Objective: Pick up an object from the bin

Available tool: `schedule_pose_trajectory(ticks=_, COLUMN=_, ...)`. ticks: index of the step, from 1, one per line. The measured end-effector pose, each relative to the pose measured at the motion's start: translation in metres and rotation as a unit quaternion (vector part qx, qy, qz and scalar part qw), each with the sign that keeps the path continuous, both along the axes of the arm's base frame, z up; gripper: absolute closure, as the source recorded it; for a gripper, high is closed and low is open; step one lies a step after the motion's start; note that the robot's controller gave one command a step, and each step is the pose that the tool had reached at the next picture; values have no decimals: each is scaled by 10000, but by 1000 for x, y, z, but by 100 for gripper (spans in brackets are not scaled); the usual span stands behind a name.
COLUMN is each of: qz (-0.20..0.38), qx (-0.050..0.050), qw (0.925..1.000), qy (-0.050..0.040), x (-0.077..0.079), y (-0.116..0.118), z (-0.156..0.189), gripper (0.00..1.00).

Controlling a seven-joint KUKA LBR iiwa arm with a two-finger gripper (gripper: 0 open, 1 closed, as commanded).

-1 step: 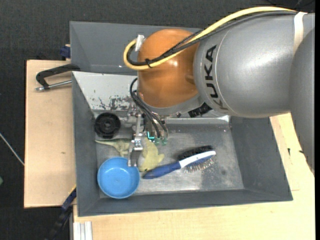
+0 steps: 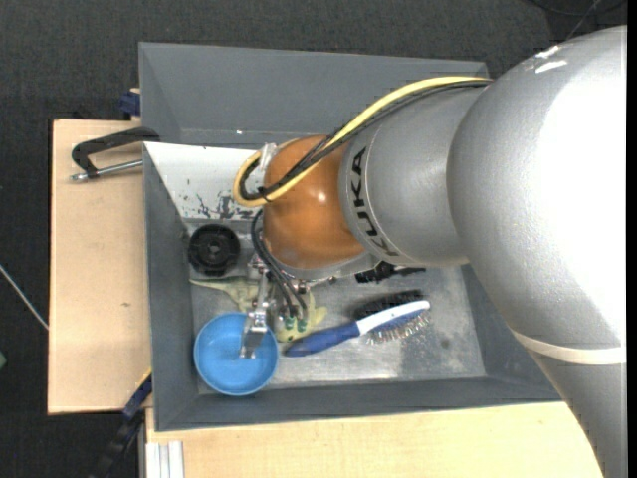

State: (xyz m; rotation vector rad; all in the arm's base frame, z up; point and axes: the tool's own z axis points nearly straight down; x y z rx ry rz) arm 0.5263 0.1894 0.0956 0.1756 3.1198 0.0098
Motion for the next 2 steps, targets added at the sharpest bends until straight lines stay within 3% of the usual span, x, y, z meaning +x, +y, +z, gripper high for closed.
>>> schedule_pose_trajectory(ticks=1, qz=9, qx=-9, qw=10000, qy=50, x=-3, y=0, z=-1, gripper=100)
schedule_pose_trajectory(ticks=2, qz=-37, qx=-8, qw=10000, qy=24, x=9, y=-22, z=111, gripper=100)
